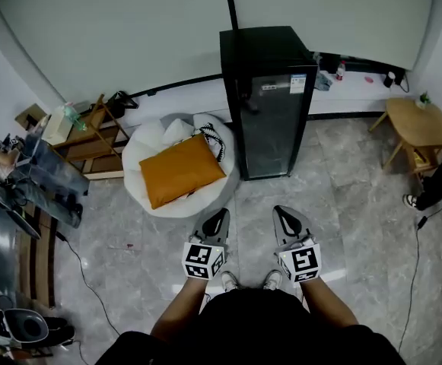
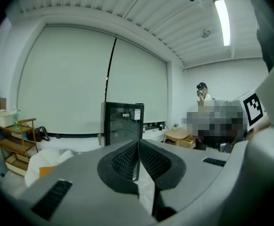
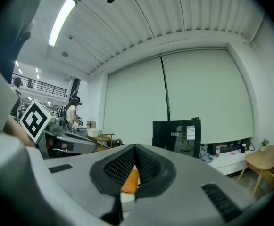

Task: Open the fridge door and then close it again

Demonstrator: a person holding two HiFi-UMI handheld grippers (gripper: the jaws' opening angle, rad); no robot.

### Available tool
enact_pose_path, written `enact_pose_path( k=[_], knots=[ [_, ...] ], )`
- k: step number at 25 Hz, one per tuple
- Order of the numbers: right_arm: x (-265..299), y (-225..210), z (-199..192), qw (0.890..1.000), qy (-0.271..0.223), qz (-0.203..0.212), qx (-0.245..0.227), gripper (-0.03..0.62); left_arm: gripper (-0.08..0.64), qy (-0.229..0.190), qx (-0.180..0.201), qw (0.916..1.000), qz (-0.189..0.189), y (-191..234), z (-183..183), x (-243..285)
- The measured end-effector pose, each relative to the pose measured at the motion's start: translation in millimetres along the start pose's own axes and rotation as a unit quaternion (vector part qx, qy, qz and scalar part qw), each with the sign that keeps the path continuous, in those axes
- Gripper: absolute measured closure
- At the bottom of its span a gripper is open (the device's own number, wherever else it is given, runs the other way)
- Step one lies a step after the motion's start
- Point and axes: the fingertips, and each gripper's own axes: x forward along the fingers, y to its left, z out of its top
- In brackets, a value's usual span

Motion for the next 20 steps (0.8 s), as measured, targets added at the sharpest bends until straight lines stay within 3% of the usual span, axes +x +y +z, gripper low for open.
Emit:
enact_pose_path(
  k=[6,12,20],
  knots=[
    [-10,-18,-7,0.999,-0.009,0.018,0.029,0.576,0.531,0.01,-0.003,0.9998,0.019,-11,-5,8],
    [-7,-35,-13,0.999,-0.003,0.028,0.03,0.576,0.531,0.009,-0.007,0.9996,0.027,-15,-5,21],
    [39,-50,-15,1.0,0.011,0.025,0.015,0.575,0.531,0.01,-0.022,0.9995,0.022,15,-7,63]
  ],
)
